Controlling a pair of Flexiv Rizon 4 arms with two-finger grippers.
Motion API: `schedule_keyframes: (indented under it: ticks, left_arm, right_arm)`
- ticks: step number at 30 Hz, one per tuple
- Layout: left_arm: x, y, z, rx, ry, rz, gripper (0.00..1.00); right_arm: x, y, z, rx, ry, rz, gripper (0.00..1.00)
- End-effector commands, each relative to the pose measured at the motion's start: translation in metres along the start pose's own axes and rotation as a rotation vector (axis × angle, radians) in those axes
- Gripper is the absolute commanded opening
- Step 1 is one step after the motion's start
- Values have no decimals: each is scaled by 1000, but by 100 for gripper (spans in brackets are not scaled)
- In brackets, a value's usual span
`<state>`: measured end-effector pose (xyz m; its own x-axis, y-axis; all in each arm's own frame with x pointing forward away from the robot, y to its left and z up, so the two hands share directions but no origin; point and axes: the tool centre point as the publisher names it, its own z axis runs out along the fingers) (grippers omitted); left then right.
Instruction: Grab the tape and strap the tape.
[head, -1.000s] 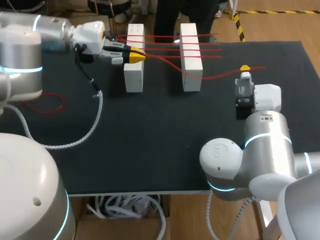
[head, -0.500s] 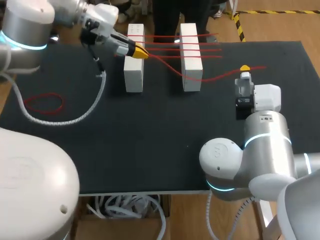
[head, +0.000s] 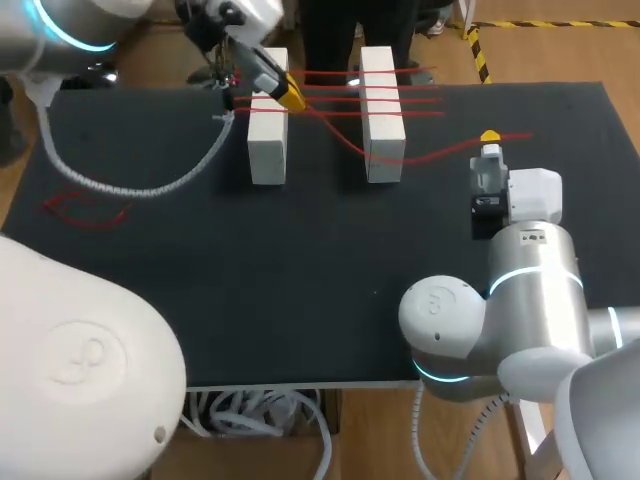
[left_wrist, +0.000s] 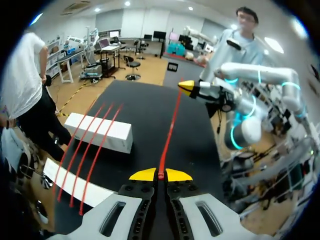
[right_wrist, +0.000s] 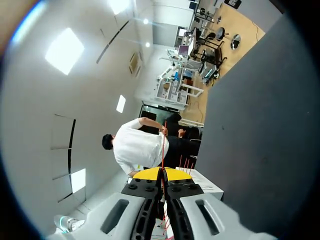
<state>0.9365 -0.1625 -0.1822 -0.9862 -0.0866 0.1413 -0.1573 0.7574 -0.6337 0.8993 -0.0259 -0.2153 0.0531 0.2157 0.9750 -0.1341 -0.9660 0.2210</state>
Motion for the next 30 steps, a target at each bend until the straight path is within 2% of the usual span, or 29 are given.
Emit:
schedule_keyframes:
  ticks: [1, 7, 15, 30]
  left_arm:
    - [10, -13, 4, -380, -96, 155, 0]
    - [19, -17, 8, -375, -99, 184, 0]
    - [30, -15, 14, -333, -57, 145, 0]
    - [27, -19, 14, -323, -45, 164, 0]
  right_arm:
    - [3, 0, 1, 1, -6, -2, 0]
    - [3, 0, 1, 1, -6, -2, 0]
    - [3, 0, 1, 1, -6, -2, 0]
    - [3, 0, 1, 1, -6, -2, 0]
